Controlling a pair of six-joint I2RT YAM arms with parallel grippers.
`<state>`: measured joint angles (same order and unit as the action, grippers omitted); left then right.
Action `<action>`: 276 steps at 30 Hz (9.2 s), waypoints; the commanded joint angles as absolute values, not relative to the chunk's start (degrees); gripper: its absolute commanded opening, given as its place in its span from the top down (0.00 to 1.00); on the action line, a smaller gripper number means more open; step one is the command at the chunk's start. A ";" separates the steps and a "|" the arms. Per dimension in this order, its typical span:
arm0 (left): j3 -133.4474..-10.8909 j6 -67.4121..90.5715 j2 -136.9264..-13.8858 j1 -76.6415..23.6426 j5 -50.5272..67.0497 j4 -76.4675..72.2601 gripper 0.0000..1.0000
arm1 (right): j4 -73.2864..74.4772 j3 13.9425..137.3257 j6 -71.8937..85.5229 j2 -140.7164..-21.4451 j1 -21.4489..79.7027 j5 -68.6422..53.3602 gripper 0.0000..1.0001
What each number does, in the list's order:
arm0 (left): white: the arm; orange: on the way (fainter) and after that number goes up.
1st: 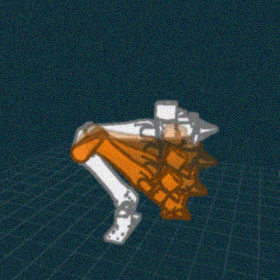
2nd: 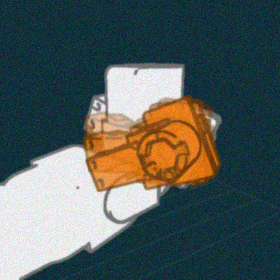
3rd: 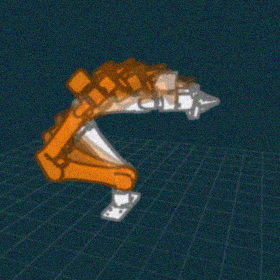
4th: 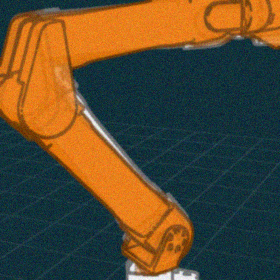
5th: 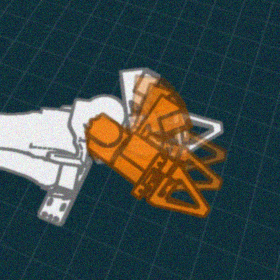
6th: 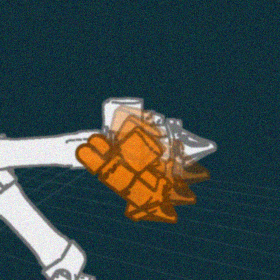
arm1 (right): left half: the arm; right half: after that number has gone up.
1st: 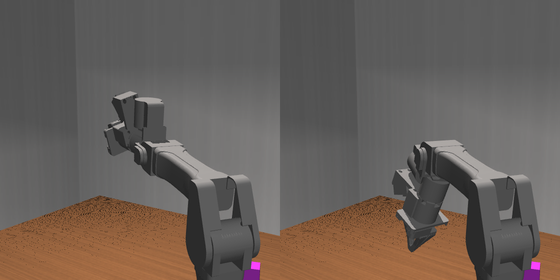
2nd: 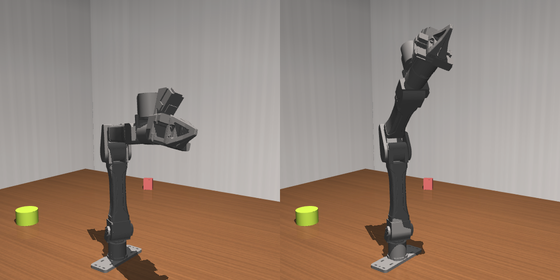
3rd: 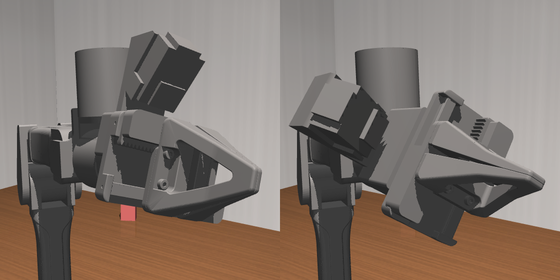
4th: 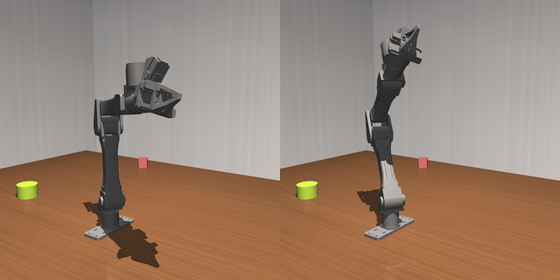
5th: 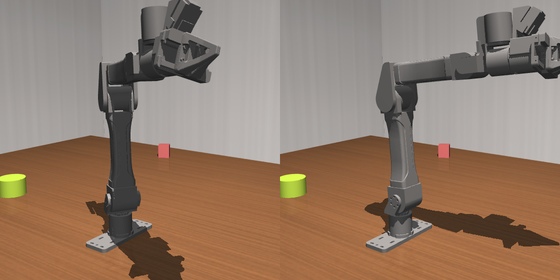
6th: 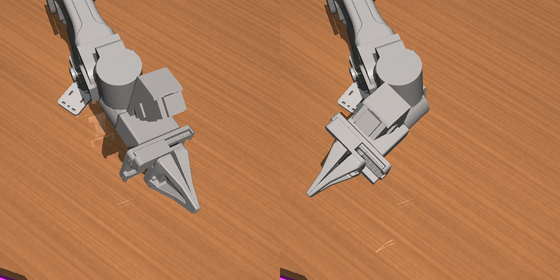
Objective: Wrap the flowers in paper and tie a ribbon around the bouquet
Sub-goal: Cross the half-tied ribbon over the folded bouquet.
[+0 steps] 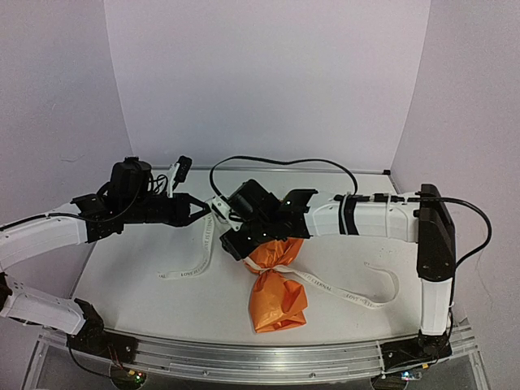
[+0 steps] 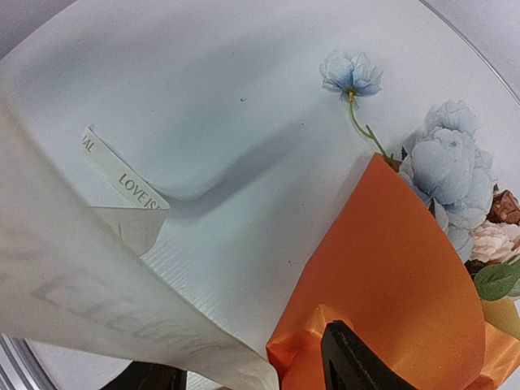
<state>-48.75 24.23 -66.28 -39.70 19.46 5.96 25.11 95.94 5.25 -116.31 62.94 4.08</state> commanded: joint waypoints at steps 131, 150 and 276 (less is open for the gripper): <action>-65.14 6.79 -100.31 -59.54 17.74 0.60 0.63 | 35.29 51.31 39.42 -80.61 60.21 7.53 1.00; -60.47 9.15 -100.47 -49.68 18.12 -0.86 0.68 | 23.46 53.43 44.50 -91.16 60.66 -2.43 1.00; -64.49 -25.07 -91.58 -53.96 31.04 -4.94 0.45 | 53.43 87.36 11.66 -92.01 43.68 -44.92 1.00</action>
<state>-63.20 -21.21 -92.84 -53.47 27.09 -1.96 52.11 85.12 14.03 -91.46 44.01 -44.47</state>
